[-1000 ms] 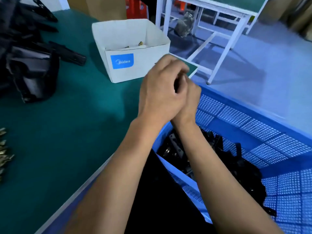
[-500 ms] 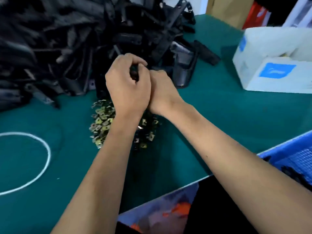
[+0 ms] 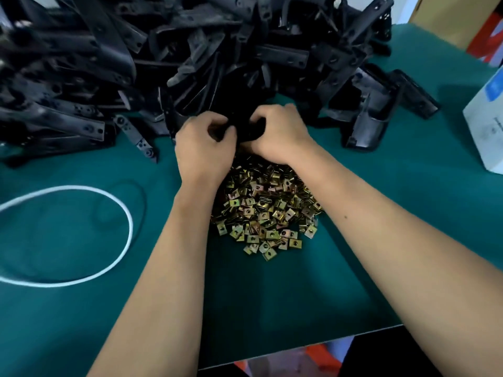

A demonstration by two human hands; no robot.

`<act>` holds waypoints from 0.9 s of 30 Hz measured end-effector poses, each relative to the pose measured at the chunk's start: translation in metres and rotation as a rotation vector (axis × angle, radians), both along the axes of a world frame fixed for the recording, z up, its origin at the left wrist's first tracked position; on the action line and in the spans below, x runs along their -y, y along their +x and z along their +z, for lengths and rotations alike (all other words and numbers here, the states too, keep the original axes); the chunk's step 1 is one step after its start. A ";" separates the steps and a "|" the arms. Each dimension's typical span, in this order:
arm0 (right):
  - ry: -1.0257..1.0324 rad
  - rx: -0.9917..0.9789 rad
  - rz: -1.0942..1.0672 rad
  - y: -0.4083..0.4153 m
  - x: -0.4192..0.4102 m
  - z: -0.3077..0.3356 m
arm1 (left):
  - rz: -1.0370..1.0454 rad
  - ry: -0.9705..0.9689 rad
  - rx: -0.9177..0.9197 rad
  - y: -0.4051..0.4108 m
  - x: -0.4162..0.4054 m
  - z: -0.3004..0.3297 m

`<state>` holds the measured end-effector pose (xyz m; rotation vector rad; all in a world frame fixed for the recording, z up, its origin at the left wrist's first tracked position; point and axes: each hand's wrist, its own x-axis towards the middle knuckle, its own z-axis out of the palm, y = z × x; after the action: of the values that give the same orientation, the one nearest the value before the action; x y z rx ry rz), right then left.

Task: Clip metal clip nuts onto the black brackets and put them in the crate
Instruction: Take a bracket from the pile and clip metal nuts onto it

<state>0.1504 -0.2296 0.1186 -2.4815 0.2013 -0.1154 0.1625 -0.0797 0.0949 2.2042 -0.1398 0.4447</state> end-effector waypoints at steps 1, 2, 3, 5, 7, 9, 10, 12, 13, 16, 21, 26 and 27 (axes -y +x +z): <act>0.008 0.024 -0.011 -0.003 0.006 0.001 | -0.025 0.051 -0.019 0.002 -0.001 -0.001; 0.010 0.054 -0.017 -0.007 0.011 0.002 | -0.033 0.086 -0.027 0.004 -0.001 -0.002; 0.010 0.089 -0.011 -0.010 0.017 0.002 | -0.028 0.105 -0.022 0.005 -0.001 -0.003; 0.017 0.151 0.032 -0.017 0.028 0.002 | -0.005 0.124 -0.002 0.005 0.000 -0.005; 0.034 0.180 0.078 -0.026 0.038 0.004 | 0.007 0.129 0.007 0.004 0.001 -0.005; 0.080 0.185 0.092 -0.034 0.050 0.007 | 0.007 0.123 0.015 0.003 0.001 -0.005; 0.113 0.202 0.069 -0.037 0.055 0.008 | 0.009 0.124 0.022 0.003 0.001 -0.006; 0.210 0.265 -0.029 -0.040 0.063 0.011 | 0.032 0.127 0.038 0.004 0.001 -0.007; 0.295 0.300 -0.096 -0.039 0.065 0.011 | 0.046 0.123 0.043 0.004 0.001 -0.007; 0.497 0.415 -0.283 -0.042 0.065 0.012 | 0.055 0.121 0.062 0.005 0.002 -0.008; 0.625 0.519 -0.265 -0.051 0.051 -0.004 | 0.021 0.104 0.148 0.001 0.002 -0.002; 0.783 0.503 0.023 -0.055 0.039 -0.009 | -0.150 -0.338 -0.009 -0.009 0.013 0.008; 0.759 0.492 0.101 -0.055 0.037 -0.010 | -0.238 -0.492 -0.102 -0.012 0.016 0.011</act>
<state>0.0950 -0.2668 0.1084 -1.6431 -0.0843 -0.4993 0.1502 -0.0957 0.1057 1.6974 -0.2107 0.2044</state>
